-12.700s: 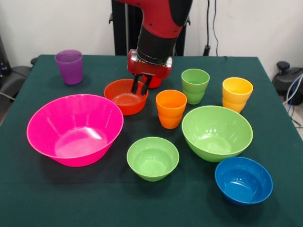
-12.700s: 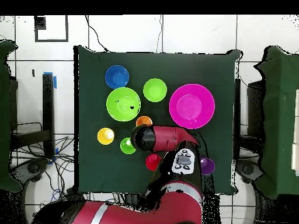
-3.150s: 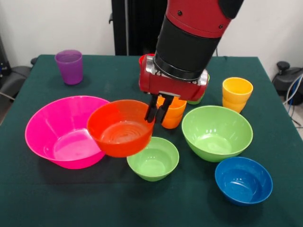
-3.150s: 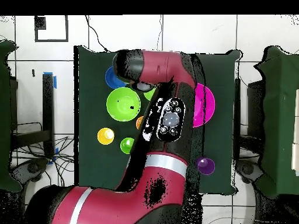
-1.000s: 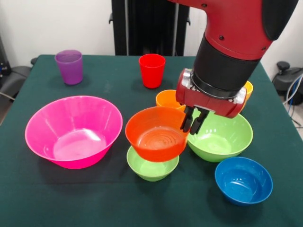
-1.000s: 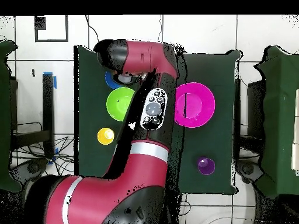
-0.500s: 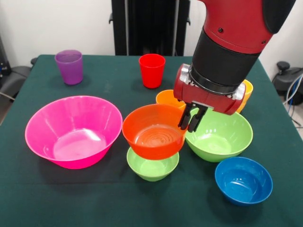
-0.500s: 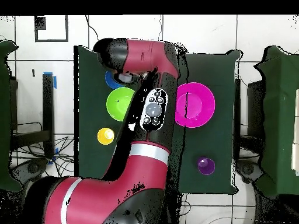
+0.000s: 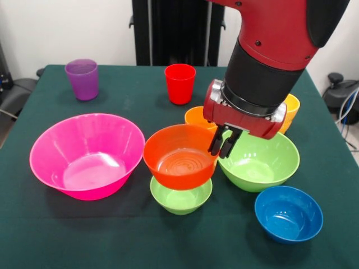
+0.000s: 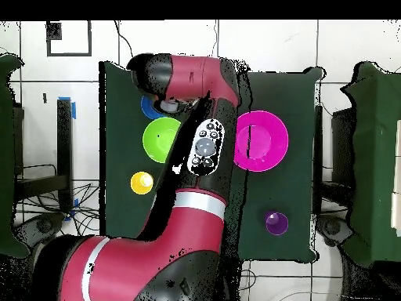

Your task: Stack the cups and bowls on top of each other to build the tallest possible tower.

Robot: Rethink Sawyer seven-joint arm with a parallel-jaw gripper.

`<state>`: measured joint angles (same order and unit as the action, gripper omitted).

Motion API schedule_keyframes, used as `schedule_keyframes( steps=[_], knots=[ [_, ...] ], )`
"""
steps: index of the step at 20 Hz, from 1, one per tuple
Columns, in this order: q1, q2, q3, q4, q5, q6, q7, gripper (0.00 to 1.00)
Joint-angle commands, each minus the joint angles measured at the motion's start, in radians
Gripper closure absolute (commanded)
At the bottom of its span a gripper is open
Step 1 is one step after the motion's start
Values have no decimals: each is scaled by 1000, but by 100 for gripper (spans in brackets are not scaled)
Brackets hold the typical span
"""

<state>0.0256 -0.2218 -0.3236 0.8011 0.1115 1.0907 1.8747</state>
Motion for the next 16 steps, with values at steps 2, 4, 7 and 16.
schedule_keyframes(
  steps=[2,4,7,16],
  knots=[
    [32,20,37,28,-47,39,96,100],
    [33,17,41,43,-43,23,99,100],
    [36,17,36,46,-48,18,95,100],
    [32,31,38,48,-49,-5,93,100]
  ],
)
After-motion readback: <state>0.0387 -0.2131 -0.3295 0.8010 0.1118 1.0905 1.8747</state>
